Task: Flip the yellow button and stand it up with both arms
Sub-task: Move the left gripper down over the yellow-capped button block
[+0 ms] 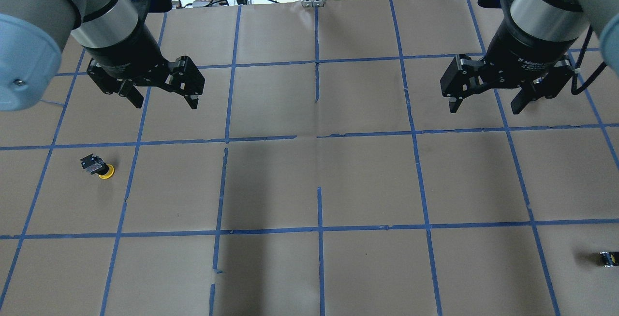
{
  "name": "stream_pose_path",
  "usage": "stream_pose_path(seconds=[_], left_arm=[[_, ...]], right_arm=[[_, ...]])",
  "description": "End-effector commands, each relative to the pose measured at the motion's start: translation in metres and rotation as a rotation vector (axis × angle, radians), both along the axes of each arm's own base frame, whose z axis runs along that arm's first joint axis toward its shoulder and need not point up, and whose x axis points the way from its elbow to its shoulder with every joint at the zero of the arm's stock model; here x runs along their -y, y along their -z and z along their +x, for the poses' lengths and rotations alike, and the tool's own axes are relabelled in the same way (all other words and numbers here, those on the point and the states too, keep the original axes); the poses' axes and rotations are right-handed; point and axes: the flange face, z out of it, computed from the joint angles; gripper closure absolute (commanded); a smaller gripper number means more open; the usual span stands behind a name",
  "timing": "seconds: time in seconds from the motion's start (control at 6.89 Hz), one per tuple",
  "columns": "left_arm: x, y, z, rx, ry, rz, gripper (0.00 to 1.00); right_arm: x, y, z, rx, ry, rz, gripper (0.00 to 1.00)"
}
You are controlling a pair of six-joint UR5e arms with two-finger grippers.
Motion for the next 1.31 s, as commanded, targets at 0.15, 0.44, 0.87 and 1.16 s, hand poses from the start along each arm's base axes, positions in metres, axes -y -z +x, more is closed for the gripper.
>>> stream_pose_path(seconds=[0.15, 0.44, 0.87, 1.16], left_arm=[[0.000, 0.002, 0.022, 0.000, 0.042, 0.010, 0.00], [0.007, 0.018, 0.114, -0.011, -0.048, 0.042, 0.00], [0.007, 0.075, 0.248, -0.064, -0.097, 0.114, 0.00], [0.034, 0.160, 0.318, -0.073, -0.178, 0.112, 0.00]], right_arm=[[0.001, 0.000, -0.001, -0.005, 0.000, -0.006, 0.00], [0.001, 0.000, -0.001, -0.005, 0.000, -0.006, 0.00], [0.002, -0.001, -0.001, -0.007, 0.001, -0.012, 0.00], [0.001, -0.002, -0.001, -0.006, 0.009, -0.012, 0.00]])
